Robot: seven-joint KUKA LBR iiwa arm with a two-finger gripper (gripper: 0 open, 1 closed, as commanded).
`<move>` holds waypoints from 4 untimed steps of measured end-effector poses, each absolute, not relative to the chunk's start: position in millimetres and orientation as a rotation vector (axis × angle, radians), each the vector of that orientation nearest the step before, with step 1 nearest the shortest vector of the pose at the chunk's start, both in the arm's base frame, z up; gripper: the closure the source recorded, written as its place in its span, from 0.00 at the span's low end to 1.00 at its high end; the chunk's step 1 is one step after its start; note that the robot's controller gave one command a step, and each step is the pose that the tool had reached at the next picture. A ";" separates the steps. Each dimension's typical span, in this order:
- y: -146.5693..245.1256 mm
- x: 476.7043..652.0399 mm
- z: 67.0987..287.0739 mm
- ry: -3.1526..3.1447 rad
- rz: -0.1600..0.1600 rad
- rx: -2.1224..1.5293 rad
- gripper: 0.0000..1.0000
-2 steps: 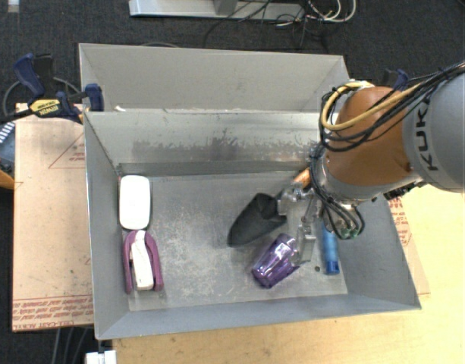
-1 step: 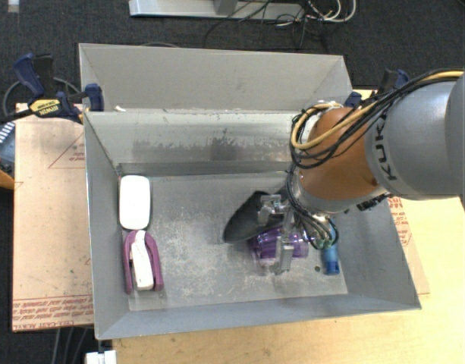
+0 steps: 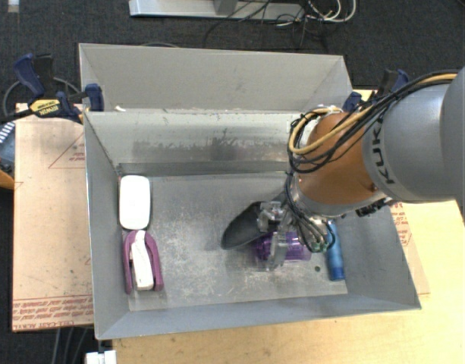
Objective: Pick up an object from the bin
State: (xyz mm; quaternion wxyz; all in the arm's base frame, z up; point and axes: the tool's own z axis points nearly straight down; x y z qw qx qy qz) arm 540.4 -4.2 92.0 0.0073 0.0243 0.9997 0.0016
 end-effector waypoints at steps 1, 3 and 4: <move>-4.1 540.3 91.9 3.126 0.004 0.076 1.00; -4.0 540.3 91.9 3.126 0.004 0.076 1.00; -4.0 540.3 91.9 3.126 0.004 0.076 1.00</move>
Offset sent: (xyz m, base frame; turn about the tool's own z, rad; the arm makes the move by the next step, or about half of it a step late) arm 0.0000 0.0000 0.0000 0.0000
